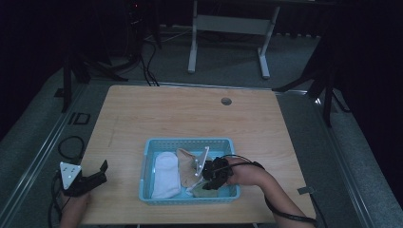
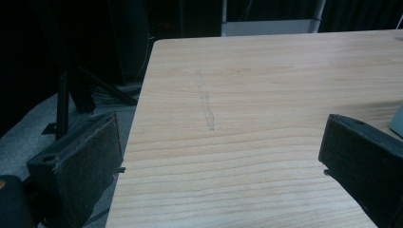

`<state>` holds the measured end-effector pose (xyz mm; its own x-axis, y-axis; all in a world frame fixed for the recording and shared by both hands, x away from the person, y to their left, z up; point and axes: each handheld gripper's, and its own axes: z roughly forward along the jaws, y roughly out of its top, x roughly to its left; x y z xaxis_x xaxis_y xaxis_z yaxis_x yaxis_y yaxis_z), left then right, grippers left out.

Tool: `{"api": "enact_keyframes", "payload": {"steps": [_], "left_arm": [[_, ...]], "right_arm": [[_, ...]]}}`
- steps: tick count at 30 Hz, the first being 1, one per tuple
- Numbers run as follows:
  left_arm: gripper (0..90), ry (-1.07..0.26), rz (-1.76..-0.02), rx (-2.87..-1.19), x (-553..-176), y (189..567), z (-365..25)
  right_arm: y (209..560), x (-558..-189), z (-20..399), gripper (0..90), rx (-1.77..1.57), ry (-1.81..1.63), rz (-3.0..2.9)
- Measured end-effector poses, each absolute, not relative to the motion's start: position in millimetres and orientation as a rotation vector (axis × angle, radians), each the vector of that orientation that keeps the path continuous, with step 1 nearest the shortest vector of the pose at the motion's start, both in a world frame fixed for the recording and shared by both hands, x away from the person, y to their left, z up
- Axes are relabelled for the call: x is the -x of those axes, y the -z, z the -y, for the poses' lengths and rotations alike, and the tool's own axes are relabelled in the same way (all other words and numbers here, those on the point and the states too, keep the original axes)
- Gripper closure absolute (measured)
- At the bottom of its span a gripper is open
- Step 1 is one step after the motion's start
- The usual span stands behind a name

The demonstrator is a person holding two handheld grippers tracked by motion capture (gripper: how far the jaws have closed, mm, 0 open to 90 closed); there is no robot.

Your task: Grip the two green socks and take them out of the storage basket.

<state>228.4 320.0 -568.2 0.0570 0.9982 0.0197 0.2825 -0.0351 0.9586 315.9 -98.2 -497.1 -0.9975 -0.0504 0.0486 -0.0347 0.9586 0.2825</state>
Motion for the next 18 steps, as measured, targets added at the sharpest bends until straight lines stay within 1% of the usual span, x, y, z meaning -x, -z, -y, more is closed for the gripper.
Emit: {"api": "enact_keyframes", "payload": {"steps": [9,18], "left_arm": [[0.3,-1.043,-1.365,-1.465,-229,568,-320],[0.3,-1.044,-1.367,-1.465,-229,568,-320]], "right_arm": [[490,-313,99,77.6,-0.077,0.428,3.061],[478,-309,99,78.1,-0.088,0.441,3.073]]}}
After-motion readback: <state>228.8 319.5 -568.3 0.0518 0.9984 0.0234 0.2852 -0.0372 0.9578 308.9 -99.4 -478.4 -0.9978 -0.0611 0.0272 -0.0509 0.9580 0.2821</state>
